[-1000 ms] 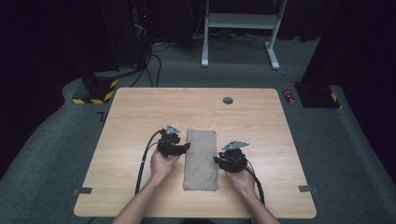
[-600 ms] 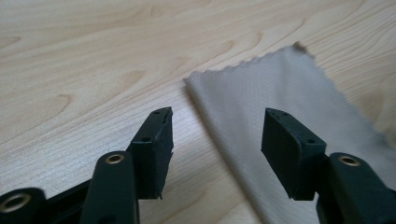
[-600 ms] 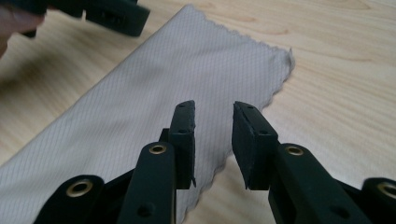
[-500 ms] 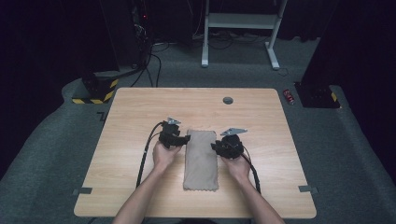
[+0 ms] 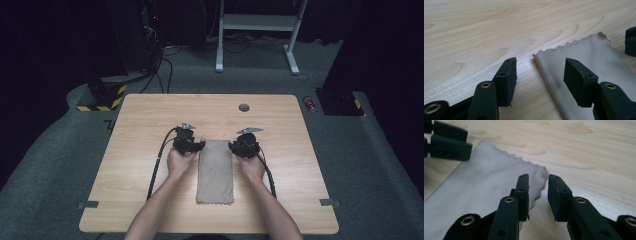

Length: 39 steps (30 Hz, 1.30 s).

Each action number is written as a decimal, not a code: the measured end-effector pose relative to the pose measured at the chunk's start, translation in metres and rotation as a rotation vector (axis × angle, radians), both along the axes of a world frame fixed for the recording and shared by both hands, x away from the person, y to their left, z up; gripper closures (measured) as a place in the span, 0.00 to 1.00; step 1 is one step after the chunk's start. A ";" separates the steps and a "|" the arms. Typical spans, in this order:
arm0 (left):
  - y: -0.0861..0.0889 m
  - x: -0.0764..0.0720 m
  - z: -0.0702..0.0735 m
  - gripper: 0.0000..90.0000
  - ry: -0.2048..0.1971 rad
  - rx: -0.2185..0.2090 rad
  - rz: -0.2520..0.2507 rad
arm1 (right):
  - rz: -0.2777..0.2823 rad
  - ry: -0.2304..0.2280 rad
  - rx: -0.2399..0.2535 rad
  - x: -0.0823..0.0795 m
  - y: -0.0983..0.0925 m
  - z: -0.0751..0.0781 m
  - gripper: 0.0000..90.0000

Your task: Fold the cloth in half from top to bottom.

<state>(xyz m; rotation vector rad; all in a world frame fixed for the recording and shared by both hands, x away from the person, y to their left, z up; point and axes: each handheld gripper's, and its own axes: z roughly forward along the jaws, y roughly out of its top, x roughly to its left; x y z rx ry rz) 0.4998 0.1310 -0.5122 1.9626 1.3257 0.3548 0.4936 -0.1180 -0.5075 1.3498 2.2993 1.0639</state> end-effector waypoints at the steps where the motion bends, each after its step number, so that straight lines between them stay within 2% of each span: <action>1: 0.000 0.001 -0.002 0.50 0.002 -0.001 0.001 | -0.003 -0.008 -0.002 0.003 0.000 0.000 0.78; 3: 0.000 0.002 -0.004 0.50 -0.002 -0.002 0.005 | -0.020 -0.026 0.003 0.006 0.001 0.000 0.77; 7: 0.000 0.003 -0.005 0.52 -0.011 -0.005 0.002 | -0.023 -0.010 -0.013 0.012 0.004 -0.006 0.75; 10: -0.006 0.004 -0.002 0.52 -0.010 0.072 -0.029 | -0.026 -0.011 -0.019 0.018 0.008 -0.005 0.74; 12: -0.011 0.005 -0.001 0.52 0.000 0.086 -0.041 | -0.032 -0.021 -0.038 0.020 0.011 -0.006 0.74; 13: -0.013 0.006 -0.001 0.52 -0.002 0.092 -0.044 | -0.031 0.002 -0.047 0.022 0.011 -0.008 0.74; 15: -0.017 0.006 -0.001 0.53 -0.014 0.100 -0.043 | -0.026 0.001 -0.054 0.024 0.012 -0.008 0.74; 21: -0.017 0.008 0.000 0.65 -0.016 0.121 -0.037 | 0.000 0.002 -0.068 0.029 0.016 -0.008 0.86; 23: -0.020 0.008 0.001 0.70 -0.018 0.153 -0.067 | 0.010 0.001 -0.069 0.029 0.017 -0.008 0.91; 25: -0.022 0.009 0.002 0.78 -0.008 0.159 -0.086 | 0.020 0.005 -0.065 0.029 0.017 -0.008 0.97; 26: -0.022 0.009 0.002 0.81 -0.008 0.159 -0.086 | 0.020 0.005 -0.065 0.029 0.017 -0.008 0.97; 28: -0.024 0.011 0.004 0.89 0.013 0.146 -0.117 | 0.027 0.009 -0.056 0.029 0.017 -0.008 0.98; 31: -0.024 0.012 0.003 0.97 0.023 0.126 -0.125 | 0.031 0.011 -0.050 0.029 0.015 -0.008 0.99; 37: -0.018 0.015 0.003 0.99 0.039 0.080 -0.129 | 0.038 -0.004 -0.015 0.027 0.010 0.001 0.99; 39: -0.017 0.016 0.005 0.99 0.040 0.059 -0.124 | 0.048 -0.014 -0.019 0.027 0.009 0.003 0.99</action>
